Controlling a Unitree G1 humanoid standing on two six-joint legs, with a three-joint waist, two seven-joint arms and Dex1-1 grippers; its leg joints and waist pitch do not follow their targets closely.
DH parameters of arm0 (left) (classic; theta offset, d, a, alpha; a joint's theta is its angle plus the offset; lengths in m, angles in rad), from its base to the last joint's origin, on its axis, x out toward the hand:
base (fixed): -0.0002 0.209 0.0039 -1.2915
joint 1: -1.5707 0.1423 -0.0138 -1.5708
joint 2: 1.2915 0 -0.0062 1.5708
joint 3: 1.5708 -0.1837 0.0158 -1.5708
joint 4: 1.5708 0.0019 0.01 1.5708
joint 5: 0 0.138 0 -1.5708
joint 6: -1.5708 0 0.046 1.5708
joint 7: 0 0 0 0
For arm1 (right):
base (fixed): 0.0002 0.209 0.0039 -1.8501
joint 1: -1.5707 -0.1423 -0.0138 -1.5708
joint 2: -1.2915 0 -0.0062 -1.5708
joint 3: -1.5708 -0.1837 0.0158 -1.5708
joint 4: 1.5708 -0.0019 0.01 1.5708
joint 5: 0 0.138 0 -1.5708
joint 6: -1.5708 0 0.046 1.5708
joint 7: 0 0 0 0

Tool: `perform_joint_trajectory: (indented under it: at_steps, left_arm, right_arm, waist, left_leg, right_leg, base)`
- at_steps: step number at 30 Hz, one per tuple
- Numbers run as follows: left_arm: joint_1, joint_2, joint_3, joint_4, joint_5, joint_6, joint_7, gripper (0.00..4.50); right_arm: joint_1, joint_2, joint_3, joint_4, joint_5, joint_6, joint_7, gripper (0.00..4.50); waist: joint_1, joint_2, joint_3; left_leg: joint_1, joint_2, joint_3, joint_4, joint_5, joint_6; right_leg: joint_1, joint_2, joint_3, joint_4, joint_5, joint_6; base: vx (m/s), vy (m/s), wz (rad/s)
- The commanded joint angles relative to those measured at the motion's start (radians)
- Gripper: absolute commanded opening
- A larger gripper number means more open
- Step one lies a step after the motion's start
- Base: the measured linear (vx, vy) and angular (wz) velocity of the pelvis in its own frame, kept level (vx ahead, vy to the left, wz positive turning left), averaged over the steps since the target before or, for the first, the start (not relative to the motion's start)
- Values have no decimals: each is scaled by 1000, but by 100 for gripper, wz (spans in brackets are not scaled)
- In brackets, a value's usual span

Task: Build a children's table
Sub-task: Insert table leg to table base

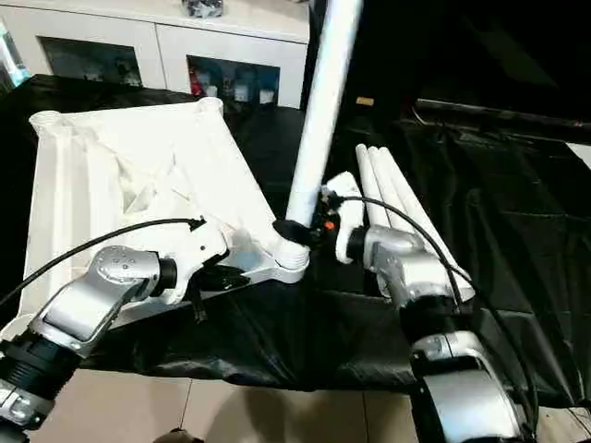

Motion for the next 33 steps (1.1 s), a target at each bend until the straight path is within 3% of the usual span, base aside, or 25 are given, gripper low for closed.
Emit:
perform_joint_trajectory:
  at_steps: [1,7,8,10,13,20,21,26,33]
  left_arm:
    - [-7,-31,23,-27,-39,-40,-1,0]
    - [-12,-36,25,-17,-36,-40,1,0]
    - [-14,-37,26,-13,-34,-40,2,0]
    - [-15,-40,29,-4,-28,-45,5,0]
    - [-18,-43,32,3,-22,-47,11,0]
    - [-29,-45,32,21,-9,-55,16,0]
    - [-29,-45,32,21,-9,-55,16,0]
    - [-25,-45,29,26,-1,-61,19,0]
    - [-20,-21,-13,26,36,-74,-10,0]
  right_arm:
    - [29,-6,-14,42,-9,1,-13,189]
    - [64,-11,-38,57,-1,-24,-23,189]
    - [72,-11,-45,51,3,-26,-24,189]
    - [88,-13,-55,38,5,-33,-23,189]
    - [111,-16,-56,11,9,-48,-20,189]
    - [181,-37,13,-104,-50,-88,-24,189]
    - [181,-37,13,-104,-50,-88,-24,189]
    - [216,-37,3,-169,-34,-67,-37,188]
    - [209,-58,96,-164,-105,-87,10,188]
  waist:
    - [-3,5,-79]
    - [-3,5,-79]
    - [-2,15,-79]
    - [-1,8,-79]
    - [4,12,-79]
    - [3,10,-77]
    - [4,5,-76]
    - [4,8,-74]
    - [5,6,-74]
  left_leg:
    - [22,47,-10,-70,-131,7]
    - [22,47,-10,-70,-137,9]
    - [22,47,-11,-70,-138,7]
    - [21,46,-10,-70,-139,9]
    - [23,47,-10,-70,-143,9]
    - [23,45,-11,-72,-168,1]
    - [23,46,-10,-73,-170,3]
    - [24,47,-12,-75,-189,0]
    - [23,47,-13,-76,-193,-2]
  right_leg:
    - [51,-89,53,-68,-145,-200]
    - [50,-90,53,-72,-170,-195]
    - [50,-90,54,-71,-166,-196]
    - [51,-89,54,-72,-159,-195]
    - [50,-89,54,-73,-167,-192]
    - [49,-89,53,-78,-205,-178]
    - [48,-88,53,-81,-215,-173]
    - [46,-89,53,-84,-252,-159]
    - [45,-90,53,-85,-265,-153]
  base:
    - [0,0,0]
    - [0,0,0]
    - [0,0,0]
    - [0,0,0]
    - [0,0,0]
    - [0,0,0]
    - [0,0,0]
    - [0,0,0]
    - [0,0,0]
